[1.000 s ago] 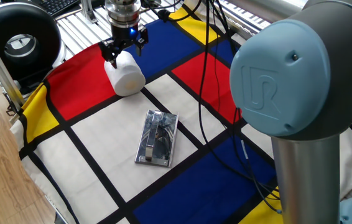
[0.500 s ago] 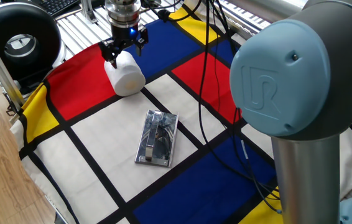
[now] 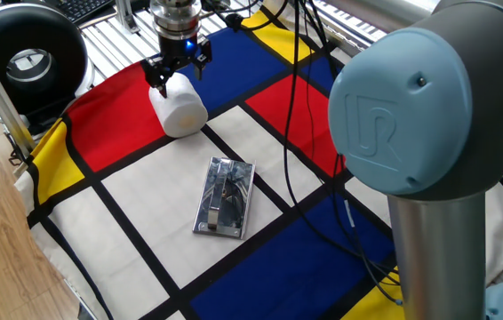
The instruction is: Put the toilet paper on its holder
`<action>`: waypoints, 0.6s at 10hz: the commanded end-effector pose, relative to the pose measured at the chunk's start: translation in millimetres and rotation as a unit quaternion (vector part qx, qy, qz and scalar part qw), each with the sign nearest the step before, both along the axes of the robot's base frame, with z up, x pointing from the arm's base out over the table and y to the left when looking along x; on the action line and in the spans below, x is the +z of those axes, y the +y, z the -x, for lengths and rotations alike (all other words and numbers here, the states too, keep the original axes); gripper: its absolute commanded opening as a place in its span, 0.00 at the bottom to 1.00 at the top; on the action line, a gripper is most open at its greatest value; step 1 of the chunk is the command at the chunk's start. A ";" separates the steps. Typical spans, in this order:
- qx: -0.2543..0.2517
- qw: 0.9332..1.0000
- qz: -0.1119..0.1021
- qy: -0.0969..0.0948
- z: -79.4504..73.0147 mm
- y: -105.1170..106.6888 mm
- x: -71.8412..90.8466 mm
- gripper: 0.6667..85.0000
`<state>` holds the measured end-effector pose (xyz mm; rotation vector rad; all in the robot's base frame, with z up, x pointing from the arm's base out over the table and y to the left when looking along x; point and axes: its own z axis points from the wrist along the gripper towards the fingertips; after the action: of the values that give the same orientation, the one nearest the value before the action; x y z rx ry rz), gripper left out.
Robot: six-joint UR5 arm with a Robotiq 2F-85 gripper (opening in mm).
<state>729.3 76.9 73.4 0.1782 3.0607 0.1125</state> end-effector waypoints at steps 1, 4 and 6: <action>-0.003 1.000 -0.006 0.000 -0.1 1.7 1.4 0.94; 0.001 1.000 -0.007 0.000 -0.1 2.1 1.4 0.94; 0.005 1.000 -0.005 0.002 1.1 1.7 1.3 0.94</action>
<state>728.6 77.3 73.3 0.1671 3.0640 0.1142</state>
